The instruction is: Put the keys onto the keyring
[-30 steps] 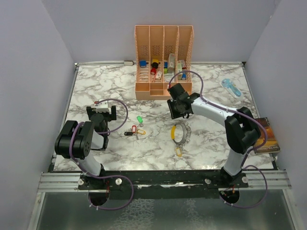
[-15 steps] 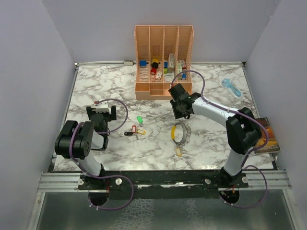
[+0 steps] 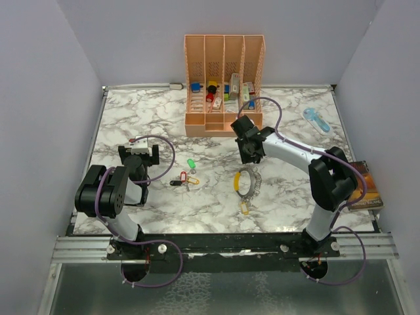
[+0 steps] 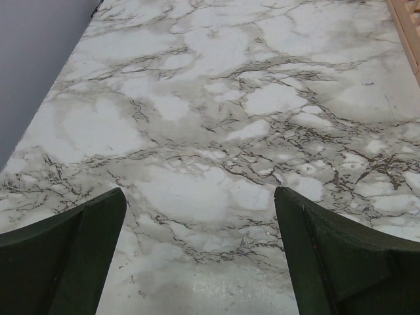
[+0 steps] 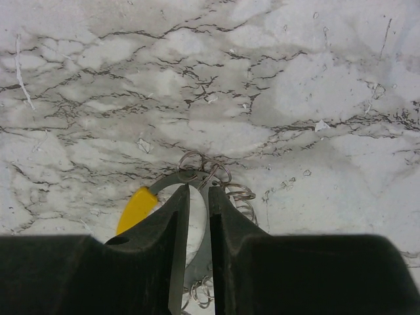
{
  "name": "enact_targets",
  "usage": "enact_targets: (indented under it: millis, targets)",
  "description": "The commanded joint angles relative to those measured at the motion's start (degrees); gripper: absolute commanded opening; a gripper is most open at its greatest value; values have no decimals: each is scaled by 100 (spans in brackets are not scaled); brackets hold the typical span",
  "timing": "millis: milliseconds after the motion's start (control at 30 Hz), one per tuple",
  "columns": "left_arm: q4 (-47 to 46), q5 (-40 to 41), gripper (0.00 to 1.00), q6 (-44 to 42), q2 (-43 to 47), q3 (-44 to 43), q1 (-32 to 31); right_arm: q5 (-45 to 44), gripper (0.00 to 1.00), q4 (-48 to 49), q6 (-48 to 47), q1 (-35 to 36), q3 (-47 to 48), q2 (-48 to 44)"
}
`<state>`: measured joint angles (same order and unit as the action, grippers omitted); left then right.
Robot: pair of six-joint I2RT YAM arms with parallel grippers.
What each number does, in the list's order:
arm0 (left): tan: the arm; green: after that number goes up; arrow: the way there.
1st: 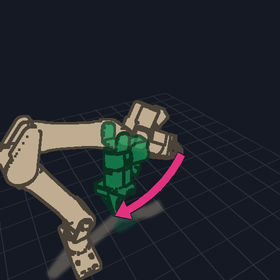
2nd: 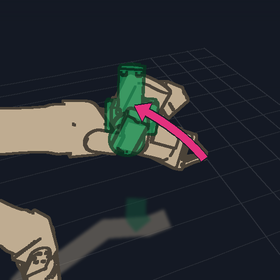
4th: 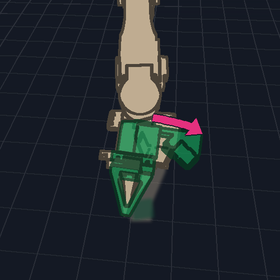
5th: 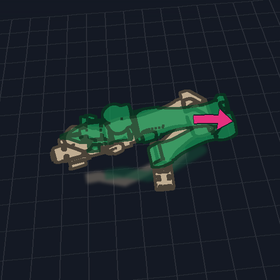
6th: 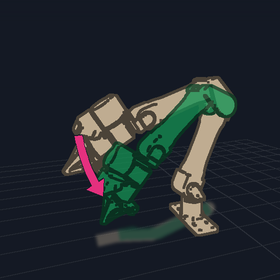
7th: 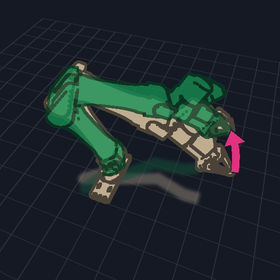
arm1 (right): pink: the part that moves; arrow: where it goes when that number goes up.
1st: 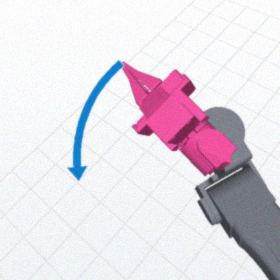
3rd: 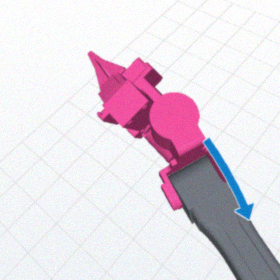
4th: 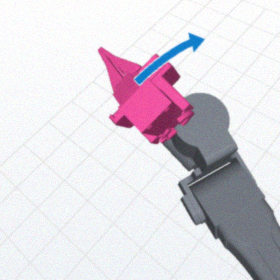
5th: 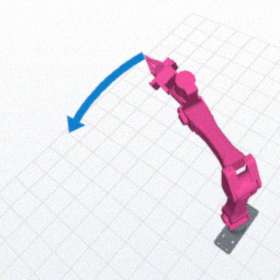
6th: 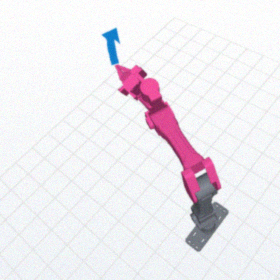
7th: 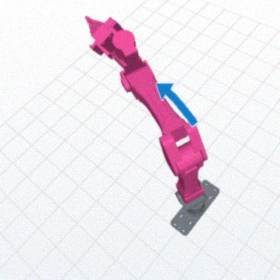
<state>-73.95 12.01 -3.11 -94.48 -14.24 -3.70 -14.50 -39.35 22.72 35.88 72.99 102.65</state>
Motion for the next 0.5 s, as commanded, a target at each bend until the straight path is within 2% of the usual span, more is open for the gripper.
enact_targets:
  millis: [0, 467]
  targets:
    - [-14, -102, 99, 83, 34, -83, 36, -190, 19, -90, 160, -63, -3, 177]
    - [-13, -110, 99, 83, 35, -82, 39, -116, 26, -96, 314, -164, 2, 466]
